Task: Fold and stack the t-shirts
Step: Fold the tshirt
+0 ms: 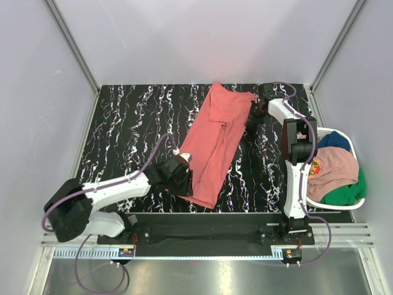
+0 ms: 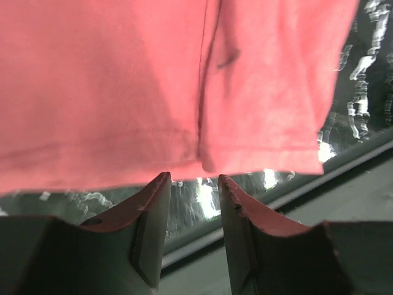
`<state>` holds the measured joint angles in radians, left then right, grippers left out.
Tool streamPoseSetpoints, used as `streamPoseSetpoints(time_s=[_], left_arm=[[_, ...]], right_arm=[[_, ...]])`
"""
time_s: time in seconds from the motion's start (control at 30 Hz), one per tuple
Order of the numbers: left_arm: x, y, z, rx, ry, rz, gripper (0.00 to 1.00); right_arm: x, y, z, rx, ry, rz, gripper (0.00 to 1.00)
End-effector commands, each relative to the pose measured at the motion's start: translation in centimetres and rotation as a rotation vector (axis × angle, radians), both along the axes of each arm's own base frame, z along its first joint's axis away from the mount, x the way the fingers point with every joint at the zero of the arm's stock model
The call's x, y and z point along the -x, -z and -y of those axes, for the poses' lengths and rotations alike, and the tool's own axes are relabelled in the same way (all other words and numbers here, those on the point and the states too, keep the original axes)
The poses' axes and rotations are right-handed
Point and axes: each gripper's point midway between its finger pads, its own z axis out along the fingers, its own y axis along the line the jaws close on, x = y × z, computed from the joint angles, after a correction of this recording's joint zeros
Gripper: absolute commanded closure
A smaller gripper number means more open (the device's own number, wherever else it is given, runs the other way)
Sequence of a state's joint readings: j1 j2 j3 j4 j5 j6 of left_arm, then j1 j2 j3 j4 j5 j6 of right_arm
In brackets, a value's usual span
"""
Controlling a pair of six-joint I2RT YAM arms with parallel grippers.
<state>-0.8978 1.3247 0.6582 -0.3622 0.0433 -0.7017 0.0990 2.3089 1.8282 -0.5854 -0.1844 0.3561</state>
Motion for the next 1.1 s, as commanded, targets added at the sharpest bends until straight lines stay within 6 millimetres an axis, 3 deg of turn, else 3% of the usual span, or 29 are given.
streamPoseSetpoints(time_s=[0.0, 0.13, 0.23, 0.4, 0.6, 0.67, 0.7, 0.73, 0.8, 0.83, 0.9, 0.93, 0.97, 1.07], left_arm=[[-1.8, -6.0, 1.0, 0.057, -0.008, 0.14, 0.57], [-0.8, -9.0, 4.0, 0.197, 0.116, 0.141, 0.56], [0.5, -8.7, 6.4, 0.272, 0.188, 0.109, 0.56], [1.4, -6.9, 8.9, 0.284, 0.245, 0.107, 0.59], [2.2, -3.5, 9.9, 0.185, 0.299, 0.085, 0.62], [2.5, -2.1, 9.6, 0.147, 0.301, 0.07, 0.62], [2.7, -1.7, 9.4, 0.13, 0.302, 0.067, 0.62], [2.8, -1.1, 9.1, 0.111, 0.296, 0.062, 0.62], [3.0, -0.2, 8.5, 0.08, 0.292, 0.052, 0.62], [3.0, 0.1, 8.4, 0.073, 0.289, 0.05, 0.62], [3.3, 0.6, 8.2, 0.063, 0.293, 0.043, 0.62], [3.4, 0.8, 8.0, 0.056, 0.293, 0.037, 0.62], [3.5, 1.0, 8.0, 0.053, 0.292, 0.035, 0.62], [3.8, 1.8, 7.3, 0.016, 0.293, 0.027, 0.62]], right_arm=[[0.7, -0.4, 1.2, 0.032, 0.016, -0.034, 0.89], [0.3, -4.7, 0.9, 0.0, 0.054, 0.026, 0.85], [-0.4, -6.9, 0.0, -0.057, 0.066, 0.082, 0.8], [-2.1, -7.4, -1.2, -0.131, 0.061, 0.133, 0.83], [-5.2, -5.3, -2.0, -0.194, 0.081, 0.187, 0.93], [-5.9, -3.3, -1.7, -0.191, 0.092, 0.166, 0.95], [-6.7, -3.6, -1.5, -0.197, 0.09, 0.182, 0.96], [-6.8, -2.0, -1.4, -0.2, 0.09, 0.156, 0.97], [-7.9, -2.3, -1.3, -0.214, 0.084, 0.167, 0.99], [-7.7, -0.6, -1.2, -0.213, 0.086, 0.128, 1.0], [-8.5, -0.6, -0.7, -0.199, 0.099, 0.129, 1.0], [-7.8, 1.4, 0.0, -0.182, 0.119, 0.064, 1.0], [-7.8, 1.9, 0.5, -0.172, 0.13, 0.05, 1.0], [-8.5, 2.1, 1.9, -0.168, 0.137, 0.057, 1.0]])
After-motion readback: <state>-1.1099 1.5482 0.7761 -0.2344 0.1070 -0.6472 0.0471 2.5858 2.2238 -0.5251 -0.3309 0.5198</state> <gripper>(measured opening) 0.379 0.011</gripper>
